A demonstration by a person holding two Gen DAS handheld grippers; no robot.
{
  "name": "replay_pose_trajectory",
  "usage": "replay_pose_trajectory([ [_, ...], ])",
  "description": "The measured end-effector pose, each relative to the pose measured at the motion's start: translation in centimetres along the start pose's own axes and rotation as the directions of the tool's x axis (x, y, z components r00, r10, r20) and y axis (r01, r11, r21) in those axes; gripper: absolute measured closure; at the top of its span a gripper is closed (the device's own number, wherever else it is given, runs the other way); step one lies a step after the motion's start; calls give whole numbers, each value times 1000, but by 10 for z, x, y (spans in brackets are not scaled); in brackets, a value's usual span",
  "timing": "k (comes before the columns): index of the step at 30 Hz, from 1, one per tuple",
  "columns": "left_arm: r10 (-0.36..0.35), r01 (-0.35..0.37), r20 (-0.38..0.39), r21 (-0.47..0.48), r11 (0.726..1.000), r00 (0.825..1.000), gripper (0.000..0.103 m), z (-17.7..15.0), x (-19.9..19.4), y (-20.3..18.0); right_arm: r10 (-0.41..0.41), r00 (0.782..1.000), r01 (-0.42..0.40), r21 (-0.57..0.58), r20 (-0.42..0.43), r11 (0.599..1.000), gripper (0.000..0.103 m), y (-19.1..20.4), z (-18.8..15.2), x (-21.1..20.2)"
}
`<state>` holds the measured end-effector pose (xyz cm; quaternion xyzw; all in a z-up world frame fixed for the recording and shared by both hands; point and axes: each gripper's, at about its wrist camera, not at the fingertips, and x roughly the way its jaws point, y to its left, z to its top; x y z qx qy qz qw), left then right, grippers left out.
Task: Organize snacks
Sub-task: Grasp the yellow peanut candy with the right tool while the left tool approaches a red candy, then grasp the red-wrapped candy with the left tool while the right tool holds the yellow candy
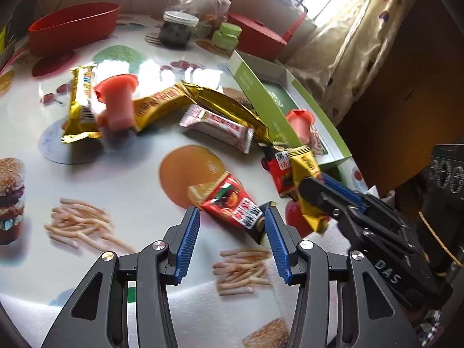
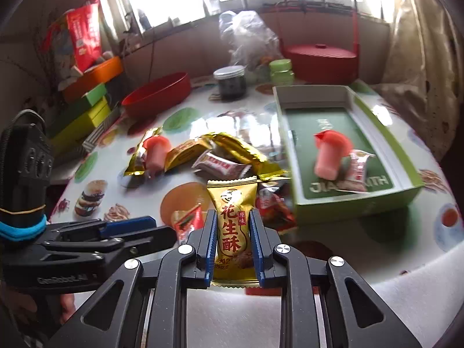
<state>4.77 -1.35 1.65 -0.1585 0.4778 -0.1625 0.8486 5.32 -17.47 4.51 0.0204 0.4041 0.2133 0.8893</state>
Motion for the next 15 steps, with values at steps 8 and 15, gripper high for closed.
replay_pose_trajectory([
  [8, 88, -86, -25, 70, 994, 996, 55, 1, 21, -24, -19, 999, 18, 40, 28, 999, 82, -17, -6, -15],
  [15, 165, -164, -11, 86, 983, 986, 55, 9, 29, -31, -11, 999, 9, 63, 34, 998, 82, -26, -13, -19],
])
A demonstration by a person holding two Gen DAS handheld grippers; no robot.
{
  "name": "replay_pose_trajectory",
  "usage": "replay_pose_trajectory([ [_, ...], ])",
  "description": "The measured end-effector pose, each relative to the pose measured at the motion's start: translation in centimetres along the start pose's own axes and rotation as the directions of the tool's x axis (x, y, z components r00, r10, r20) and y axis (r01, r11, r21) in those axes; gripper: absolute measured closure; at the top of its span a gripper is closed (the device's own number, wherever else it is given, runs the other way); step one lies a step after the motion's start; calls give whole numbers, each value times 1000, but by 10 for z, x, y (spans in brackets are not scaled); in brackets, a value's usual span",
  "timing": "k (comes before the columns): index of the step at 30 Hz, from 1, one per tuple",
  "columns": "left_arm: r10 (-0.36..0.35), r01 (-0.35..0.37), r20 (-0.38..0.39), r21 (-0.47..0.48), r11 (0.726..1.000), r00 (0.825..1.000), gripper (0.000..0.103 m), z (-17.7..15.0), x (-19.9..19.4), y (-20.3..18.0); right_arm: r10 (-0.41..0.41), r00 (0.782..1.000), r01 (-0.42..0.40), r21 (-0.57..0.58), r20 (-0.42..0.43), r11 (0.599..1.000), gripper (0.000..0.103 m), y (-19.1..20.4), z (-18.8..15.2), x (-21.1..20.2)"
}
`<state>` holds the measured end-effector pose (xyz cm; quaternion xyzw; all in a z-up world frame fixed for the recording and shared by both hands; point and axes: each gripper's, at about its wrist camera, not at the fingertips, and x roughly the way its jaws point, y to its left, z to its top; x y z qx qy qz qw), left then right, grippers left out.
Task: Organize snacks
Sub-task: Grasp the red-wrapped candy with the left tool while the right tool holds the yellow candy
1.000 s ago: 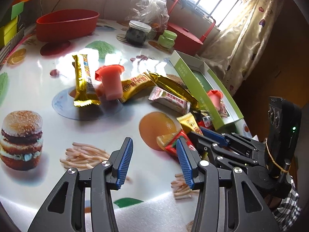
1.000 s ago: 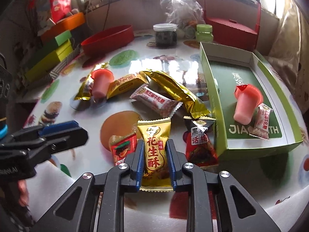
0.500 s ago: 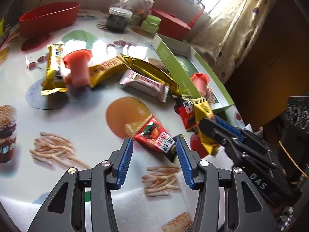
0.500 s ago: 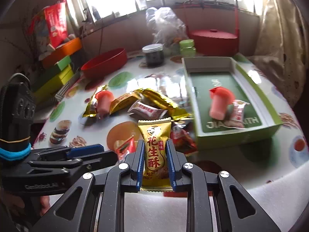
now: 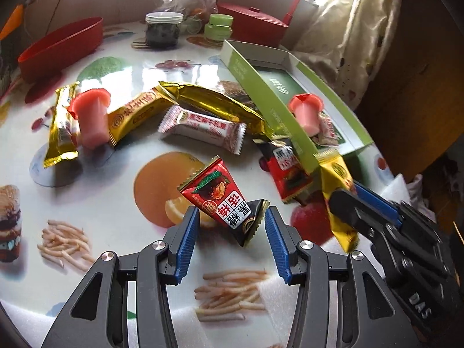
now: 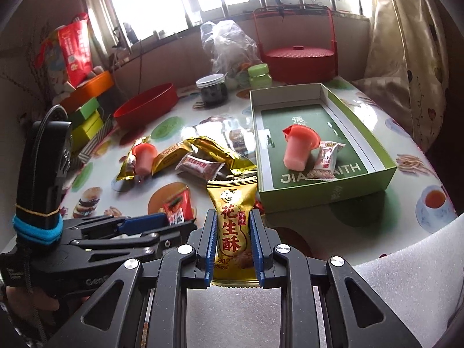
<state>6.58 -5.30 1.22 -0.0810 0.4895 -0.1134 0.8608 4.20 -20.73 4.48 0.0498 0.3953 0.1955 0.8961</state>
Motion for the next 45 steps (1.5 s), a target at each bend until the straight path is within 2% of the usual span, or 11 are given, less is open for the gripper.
replay_pose_trajectory([
  [6, 68, -68, 4, 22, 997, 998, 55, 10, 10, -7, 12, 1000, -12, 12, 4, 1000, 82, -3, -1, -1],
  [9, 37, -38, 23, 38, 999, 999, 55, 9, 6, -11, 16, 1000, -16, 19, 4, 1000, 82, -4, -2, -2],
  [13, 18, -18, 50, 1, 1000, 999, 55, 12, -2, -5, 21, 1000, -21, 28, 2, 999, 82, -9, -3, -1],
  [16, 2, -1, 23, -24, 1000, 1000, 55, 15, 4, -4, 24, 1000, -24, 38, 0, 999, 82, -11, -3, 1],
  [19, 27, -27, -1, -25, 999, 1000, 55, 16, 12, -6, 23, 1000, -23, 50, 2, 998, 82, -14, -3, 1],
  [26, 65, -66, 22, 7, 998, 998, 55, 18, 15, -9, 20, 1000, -20, 57, 4, 998, 82, -15, -4, 1],
  [35, 66, -68, 44, 38, 997, 997, 68, 18, 14, -8, 19, 1000, -19, 57, 0, 998, 82, -15, -4, 1],
  [37, 68, -70, 54, 47, 996, 996, 77, 18, 11, -9, 21, 1000, -21, 57, -3, 998, 82, -14, -4, 2],
  [45, 43, -46, 66, 49, 998, 997, 78, 17, 7, -7, 10, 1000, -10, 53, -4, 999, 82, -13, -2, 3],
])
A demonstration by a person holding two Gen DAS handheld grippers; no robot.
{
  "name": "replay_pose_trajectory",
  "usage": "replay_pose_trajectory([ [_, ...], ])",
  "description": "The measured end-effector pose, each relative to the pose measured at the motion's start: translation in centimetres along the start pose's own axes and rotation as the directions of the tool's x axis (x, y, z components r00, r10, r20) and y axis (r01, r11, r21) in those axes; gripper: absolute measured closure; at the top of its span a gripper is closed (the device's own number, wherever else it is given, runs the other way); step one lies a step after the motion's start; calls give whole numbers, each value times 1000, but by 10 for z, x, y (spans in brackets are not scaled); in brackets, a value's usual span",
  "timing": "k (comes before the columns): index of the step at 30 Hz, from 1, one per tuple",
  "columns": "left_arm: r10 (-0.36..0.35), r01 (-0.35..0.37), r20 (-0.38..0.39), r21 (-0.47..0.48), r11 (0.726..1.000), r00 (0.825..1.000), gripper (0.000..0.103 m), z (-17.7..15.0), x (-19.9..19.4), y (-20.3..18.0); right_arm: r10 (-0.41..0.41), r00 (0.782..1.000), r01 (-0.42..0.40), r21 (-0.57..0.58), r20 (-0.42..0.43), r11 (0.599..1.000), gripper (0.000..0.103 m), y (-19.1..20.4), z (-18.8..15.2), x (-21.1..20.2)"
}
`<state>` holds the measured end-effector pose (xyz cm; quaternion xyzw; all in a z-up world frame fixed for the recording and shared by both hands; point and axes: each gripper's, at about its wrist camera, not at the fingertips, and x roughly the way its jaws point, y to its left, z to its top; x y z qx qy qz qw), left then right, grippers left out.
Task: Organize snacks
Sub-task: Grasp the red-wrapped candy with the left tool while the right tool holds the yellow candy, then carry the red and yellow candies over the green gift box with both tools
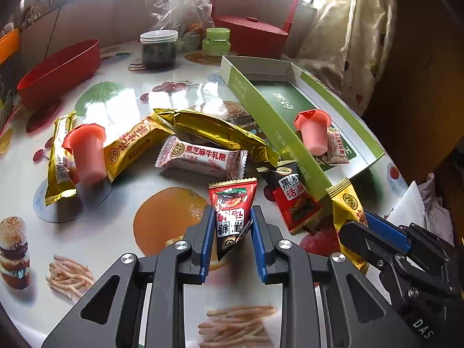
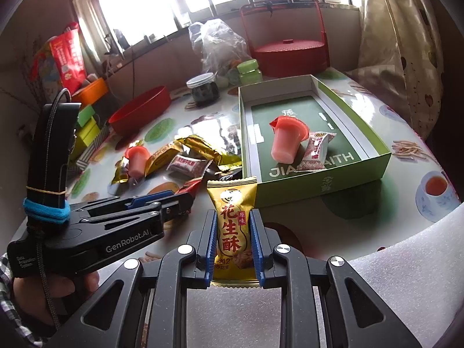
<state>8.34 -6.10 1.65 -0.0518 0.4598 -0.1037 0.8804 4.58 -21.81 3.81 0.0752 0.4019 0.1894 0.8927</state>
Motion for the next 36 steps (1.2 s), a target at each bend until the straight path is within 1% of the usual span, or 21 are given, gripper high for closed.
replay_pose_trajectory([
  [11, -18, 17, 64, 27, 999, 998, 78, 3, -21, -7, -5, 1000, 5, -10, 25, 1000, 82, 0, 5, -7],
  [20, -51, 45, 103, 62, 997, 993, 77, 17, -32, -19, -33, 998, 33, -3, 57, 999, 82, -10, 15, -17],
  [25, -72, 58, 135, 104, 993, 988, 77, 27, -35, -32, -56, 996, 55, 8, 74, 998, 82, -20, 22, -19],
  [31, -106, 86, 134, 141, 986, 985, 77, 37, -28, -49, -87, 993, 85, 31, 85, 996, 82, -36, 30, -19],
  [36, -139, 120, 115, 155, 981, 984, 77, 44, -17, -58, -111, 990, 107, 52, 82, 993, 82, -49, 36, -14],
])
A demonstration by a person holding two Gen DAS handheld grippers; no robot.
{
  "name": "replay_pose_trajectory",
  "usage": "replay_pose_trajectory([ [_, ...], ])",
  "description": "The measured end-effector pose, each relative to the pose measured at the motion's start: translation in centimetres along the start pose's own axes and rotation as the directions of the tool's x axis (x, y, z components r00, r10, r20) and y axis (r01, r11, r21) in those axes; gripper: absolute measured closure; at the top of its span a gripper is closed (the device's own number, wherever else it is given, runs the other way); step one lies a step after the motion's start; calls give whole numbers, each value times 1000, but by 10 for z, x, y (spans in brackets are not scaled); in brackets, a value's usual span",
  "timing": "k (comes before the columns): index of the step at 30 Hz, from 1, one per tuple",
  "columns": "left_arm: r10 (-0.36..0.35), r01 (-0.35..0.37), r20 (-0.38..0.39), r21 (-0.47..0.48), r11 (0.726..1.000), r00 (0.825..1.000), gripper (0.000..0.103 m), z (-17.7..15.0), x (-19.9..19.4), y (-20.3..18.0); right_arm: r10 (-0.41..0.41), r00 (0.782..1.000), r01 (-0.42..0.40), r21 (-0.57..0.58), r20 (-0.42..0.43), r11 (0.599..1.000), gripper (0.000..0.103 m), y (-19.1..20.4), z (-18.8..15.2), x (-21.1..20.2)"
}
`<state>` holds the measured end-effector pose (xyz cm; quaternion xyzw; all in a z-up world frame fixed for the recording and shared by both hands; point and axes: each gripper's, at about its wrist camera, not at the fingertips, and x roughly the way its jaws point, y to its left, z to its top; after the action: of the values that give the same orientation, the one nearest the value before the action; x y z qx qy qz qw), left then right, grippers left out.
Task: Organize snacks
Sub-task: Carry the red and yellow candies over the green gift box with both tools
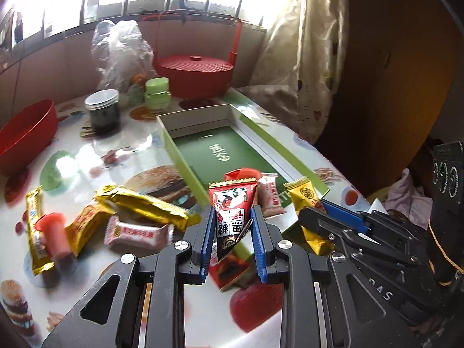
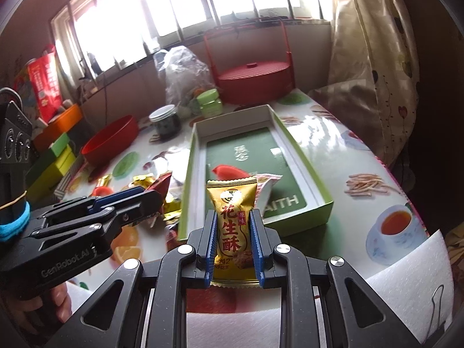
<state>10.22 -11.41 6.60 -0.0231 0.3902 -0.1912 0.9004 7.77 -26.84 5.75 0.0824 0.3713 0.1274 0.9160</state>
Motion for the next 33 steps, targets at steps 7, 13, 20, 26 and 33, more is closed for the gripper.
replay_pose_trajectory([
  [7, -24, 24, -25, -1, 1000, 999, 77, 7, 20, -5, -23, 1000, 23, 23, -10, 999, 82, -14, 9, 14],
  [13, -34, 33, -49, -6, 999, 998, 77, 9, 34, -7, -40, 999, 41, 22, -7, 999, 82, -21, 16, 22],
  [20, -25, 25, -60, 4, 1000, 998, 77, 11, 45, -12, -73, 997, 73, -1, -3, 997, 82, -26, 26, 30],
  [26, -16, 16, -77, 6, 1000, 997, 77, 12, 53, -14, -114, 993, 114, -37, -8, 993, 82, -26, 30, 41],
  [33, -19, 18, -79, -12, 1000, 997, 77, 13, 58, -11, -139, 990, 137, -63, -35, 989, 82, -28, 32, 52],
])
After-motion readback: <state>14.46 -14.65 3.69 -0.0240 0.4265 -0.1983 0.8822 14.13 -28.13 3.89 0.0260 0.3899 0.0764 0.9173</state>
